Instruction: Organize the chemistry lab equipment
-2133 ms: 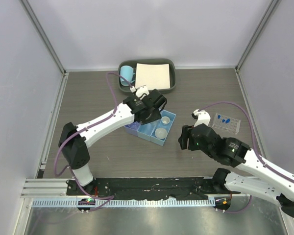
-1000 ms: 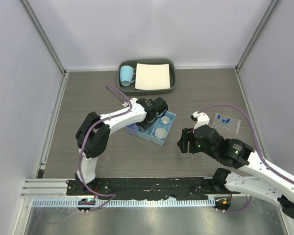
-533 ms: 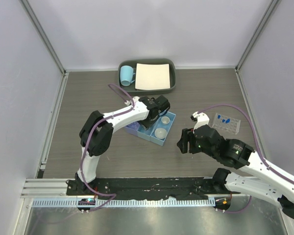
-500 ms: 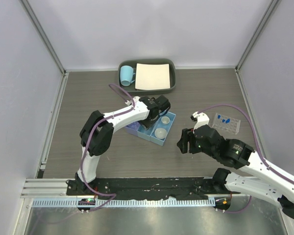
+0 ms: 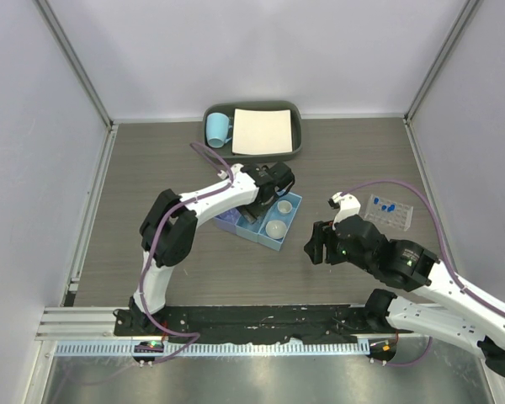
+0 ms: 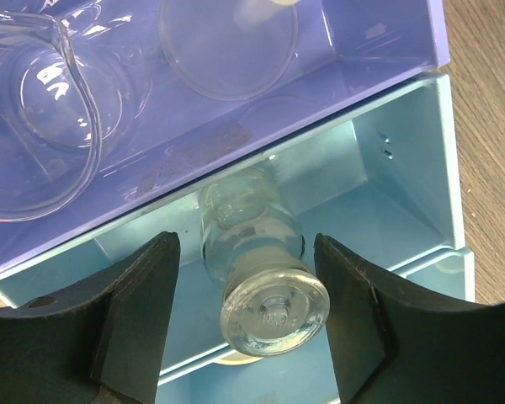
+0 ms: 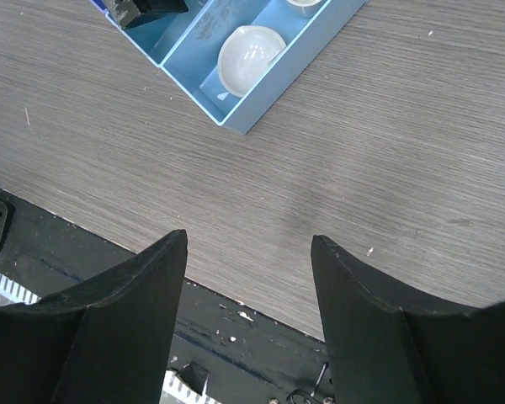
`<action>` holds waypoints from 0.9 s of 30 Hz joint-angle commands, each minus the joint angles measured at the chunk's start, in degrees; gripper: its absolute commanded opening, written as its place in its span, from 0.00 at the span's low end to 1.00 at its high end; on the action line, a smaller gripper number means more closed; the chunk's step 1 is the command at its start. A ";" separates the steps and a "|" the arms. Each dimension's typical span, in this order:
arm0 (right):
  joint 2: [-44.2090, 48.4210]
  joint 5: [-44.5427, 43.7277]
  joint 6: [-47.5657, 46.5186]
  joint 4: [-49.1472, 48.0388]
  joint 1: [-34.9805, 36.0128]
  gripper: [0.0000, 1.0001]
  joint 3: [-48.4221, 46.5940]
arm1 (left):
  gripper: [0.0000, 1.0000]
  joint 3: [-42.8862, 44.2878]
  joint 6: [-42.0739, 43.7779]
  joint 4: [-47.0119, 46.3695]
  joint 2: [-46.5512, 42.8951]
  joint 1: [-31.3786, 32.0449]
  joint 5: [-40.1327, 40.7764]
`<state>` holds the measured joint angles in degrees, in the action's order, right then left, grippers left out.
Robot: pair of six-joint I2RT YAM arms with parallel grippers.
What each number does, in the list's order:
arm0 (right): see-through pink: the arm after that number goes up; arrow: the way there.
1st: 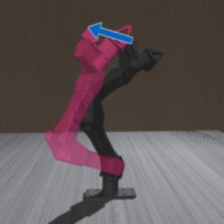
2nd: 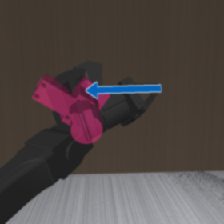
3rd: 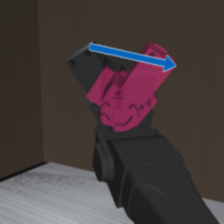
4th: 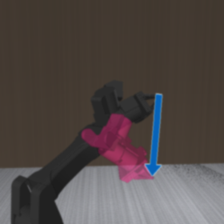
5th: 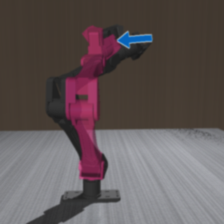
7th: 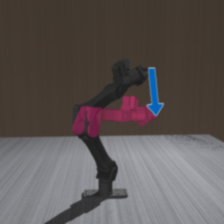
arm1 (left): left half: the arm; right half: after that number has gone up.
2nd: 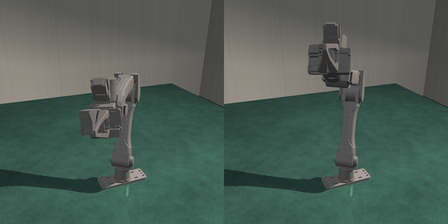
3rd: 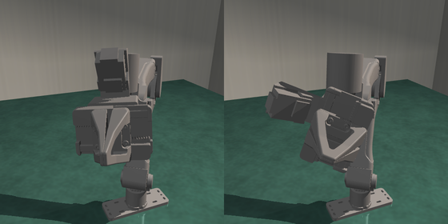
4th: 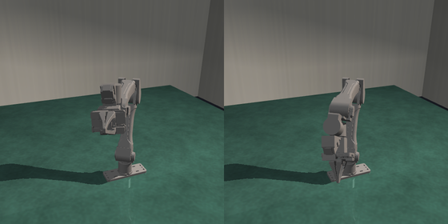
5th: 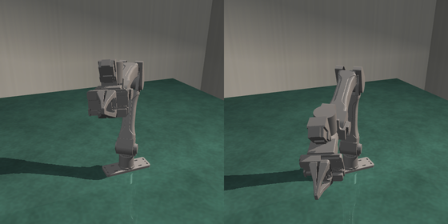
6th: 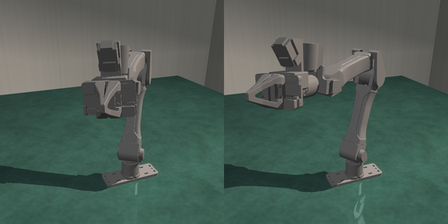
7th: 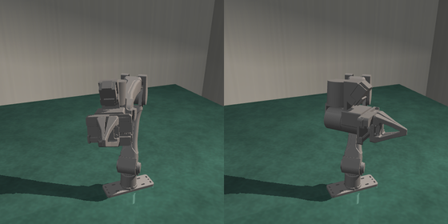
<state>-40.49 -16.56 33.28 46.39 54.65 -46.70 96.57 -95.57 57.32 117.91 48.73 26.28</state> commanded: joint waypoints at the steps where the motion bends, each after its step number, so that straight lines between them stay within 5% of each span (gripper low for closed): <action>1: 0.85 0.30 -0.67 -1.39 0.37 0.66 -0.85 | 0.69 2.30 0.12 1.74 0.31 0.40 1.14; 14: 0.24 -3.13 0.65 -1.21 0.37 0.67 -1.90 | 0.72 10.04 5.56 6.23 -3.38 2.33 5.36; 27: -9.33 -7.79 -0.05 0.19 0.37 0.77 -11.04 | 0.91 5.65 22.32 2.80 -18.84 2.69 7.38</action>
<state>-47.44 -21.41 33.54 47.31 54.68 -53.49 103.42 -81.87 61.32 105.84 51.16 30.76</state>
